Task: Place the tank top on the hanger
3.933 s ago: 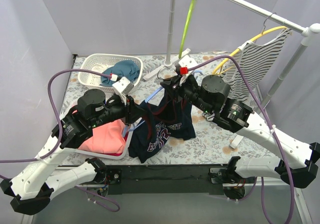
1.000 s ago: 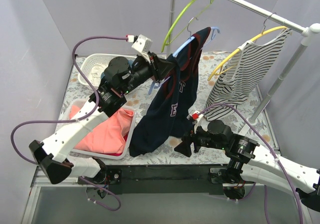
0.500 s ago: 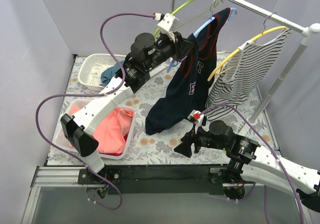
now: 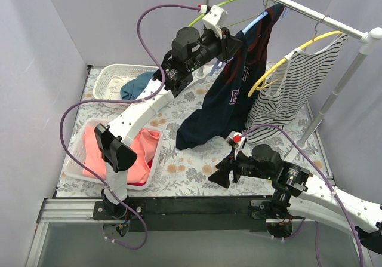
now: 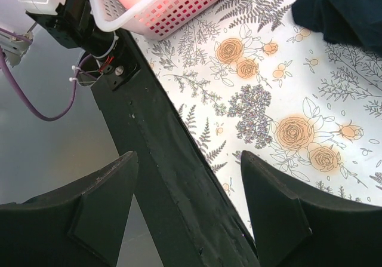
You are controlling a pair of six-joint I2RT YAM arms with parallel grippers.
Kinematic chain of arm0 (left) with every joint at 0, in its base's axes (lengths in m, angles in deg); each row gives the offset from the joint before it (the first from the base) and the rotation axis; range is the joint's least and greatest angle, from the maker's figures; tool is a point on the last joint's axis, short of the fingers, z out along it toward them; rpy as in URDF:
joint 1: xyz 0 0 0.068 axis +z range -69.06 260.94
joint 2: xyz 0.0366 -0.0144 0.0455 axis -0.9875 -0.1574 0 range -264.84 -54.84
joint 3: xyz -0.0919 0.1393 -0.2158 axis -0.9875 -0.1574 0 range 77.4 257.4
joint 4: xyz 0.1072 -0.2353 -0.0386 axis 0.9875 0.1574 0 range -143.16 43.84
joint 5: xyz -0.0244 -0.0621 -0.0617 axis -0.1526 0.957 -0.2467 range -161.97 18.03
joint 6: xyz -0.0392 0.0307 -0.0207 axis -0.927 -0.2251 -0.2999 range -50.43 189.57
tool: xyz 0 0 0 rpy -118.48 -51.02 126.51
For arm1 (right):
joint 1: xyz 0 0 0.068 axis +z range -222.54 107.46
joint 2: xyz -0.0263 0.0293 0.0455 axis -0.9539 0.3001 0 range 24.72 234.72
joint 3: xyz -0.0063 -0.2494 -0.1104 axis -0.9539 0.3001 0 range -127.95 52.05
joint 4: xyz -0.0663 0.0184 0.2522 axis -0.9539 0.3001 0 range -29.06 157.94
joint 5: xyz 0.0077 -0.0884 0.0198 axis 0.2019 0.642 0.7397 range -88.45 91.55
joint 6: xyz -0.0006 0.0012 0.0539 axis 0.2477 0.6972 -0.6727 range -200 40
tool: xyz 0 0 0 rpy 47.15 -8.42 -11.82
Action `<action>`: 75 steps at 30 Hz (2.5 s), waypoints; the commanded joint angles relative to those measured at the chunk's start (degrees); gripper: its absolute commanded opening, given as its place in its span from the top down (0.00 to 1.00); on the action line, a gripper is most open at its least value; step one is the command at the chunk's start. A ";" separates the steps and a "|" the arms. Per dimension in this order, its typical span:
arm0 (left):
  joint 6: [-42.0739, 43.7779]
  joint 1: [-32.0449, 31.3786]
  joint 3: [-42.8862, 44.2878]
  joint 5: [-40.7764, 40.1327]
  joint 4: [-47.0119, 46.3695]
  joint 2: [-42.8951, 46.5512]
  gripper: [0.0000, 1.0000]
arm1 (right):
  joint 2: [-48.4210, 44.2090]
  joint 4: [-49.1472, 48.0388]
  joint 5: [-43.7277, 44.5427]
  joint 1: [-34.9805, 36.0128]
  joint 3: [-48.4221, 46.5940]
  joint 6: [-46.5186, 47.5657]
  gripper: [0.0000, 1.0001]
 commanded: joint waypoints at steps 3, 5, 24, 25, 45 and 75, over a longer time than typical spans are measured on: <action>-0.89 0.44 8.81 1.60 -3.93 -2.17 1.00 | -0.05 -2.32 -0.32 0.26 0.08 -0.61 0.23; -1.25 0.35 9.96 1.87 -3.49 -3.14 1.00 | -0.05 -2.50 -0.32 0.26 0.08 -0.70 0.23; -0.55 0.35 -5.76 -1.12 -7.00 6.52 0.43 | 0.65 -4.87 -0.24 0.35 1.75 -1.75 0.23; -0.37 0.35 -6.12 -1.29 -7.00 6.96 0.42 | 0.74 -4.96 -0.24 0.35 1.75 -1.75 0.23; -7.92 0.35 -39.15 1.87 -4.38 37.80 0.02 | 3.73 -7.85 3.45 0.35 1.66 -0.78 0.18; -28.76 -6.68 -86.72 -19.93 5.65 62.16 0.02 | -1.02 -13.39 26.31 0.35 7.55 -5.00 0.06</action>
